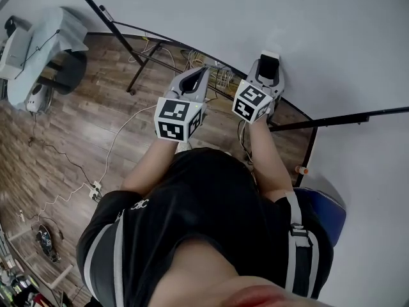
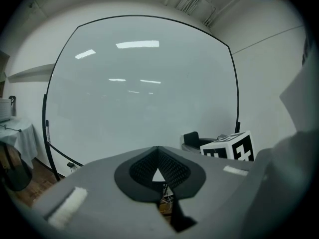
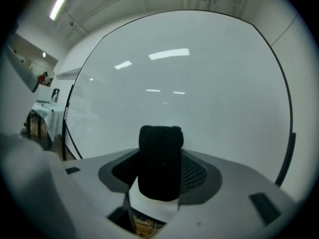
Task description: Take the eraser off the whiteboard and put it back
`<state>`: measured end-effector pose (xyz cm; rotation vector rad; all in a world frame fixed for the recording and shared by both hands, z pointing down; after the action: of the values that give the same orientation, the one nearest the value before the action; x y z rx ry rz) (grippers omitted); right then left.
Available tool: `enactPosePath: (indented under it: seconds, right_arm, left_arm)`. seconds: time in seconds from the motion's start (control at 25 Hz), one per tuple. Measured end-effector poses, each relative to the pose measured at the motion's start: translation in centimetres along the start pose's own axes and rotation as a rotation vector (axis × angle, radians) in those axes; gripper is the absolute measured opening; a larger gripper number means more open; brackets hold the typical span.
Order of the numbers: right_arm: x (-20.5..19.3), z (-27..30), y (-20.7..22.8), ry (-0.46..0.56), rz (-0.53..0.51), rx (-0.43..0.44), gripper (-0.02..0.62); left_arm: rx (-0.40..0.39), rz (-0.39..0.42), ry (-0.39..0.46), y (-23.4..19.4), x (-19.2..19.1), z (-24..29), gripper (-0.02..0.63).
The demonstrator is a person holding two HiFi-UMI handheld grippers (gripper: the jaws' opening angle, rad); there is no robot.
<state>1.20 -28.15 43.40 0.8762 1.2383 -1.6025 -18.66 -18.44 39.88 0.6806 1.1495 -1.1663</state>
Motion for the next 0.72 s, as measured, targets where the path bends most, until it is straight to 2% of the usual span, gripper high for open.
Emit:
enactPosePath:
  seconds: [0.2, 0.32, 0.72]
  right_arm:
    - [-0.3, 0.5, -0.9, 0.023, -0.081, -0.065, 0.232]
    - [-0.4, 0.5, -1.3, 0.030, -0.094, -0.082, 0.233]
    - [-0.5, -1.0, -0.6, 0.116, 0.052, 0.013, 0.257]
  left_arm:
    - [0.008, -0.003, -0.006, -0.9, 0.0, -0.5, 0.008]
    - [0.005, -0.007, -0.007, -1.3, 0.0, -0.6, 0.008]
    - [-0.038, 0.002, -0.006, -0.6, 0.1, 0.4, 0.008]
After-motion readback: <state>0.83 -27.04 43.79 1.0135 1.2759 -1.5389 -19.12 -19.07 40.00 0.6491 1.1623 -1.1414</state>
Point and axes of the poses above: the fingertips, and each gripper's own axes: z forward along the fingers, y to its right, x out of its top, the point moved 10 cm from there along -z, backward along the fingers, and after that the axes turned 6 degrees about -y, right-handed, at the moved point
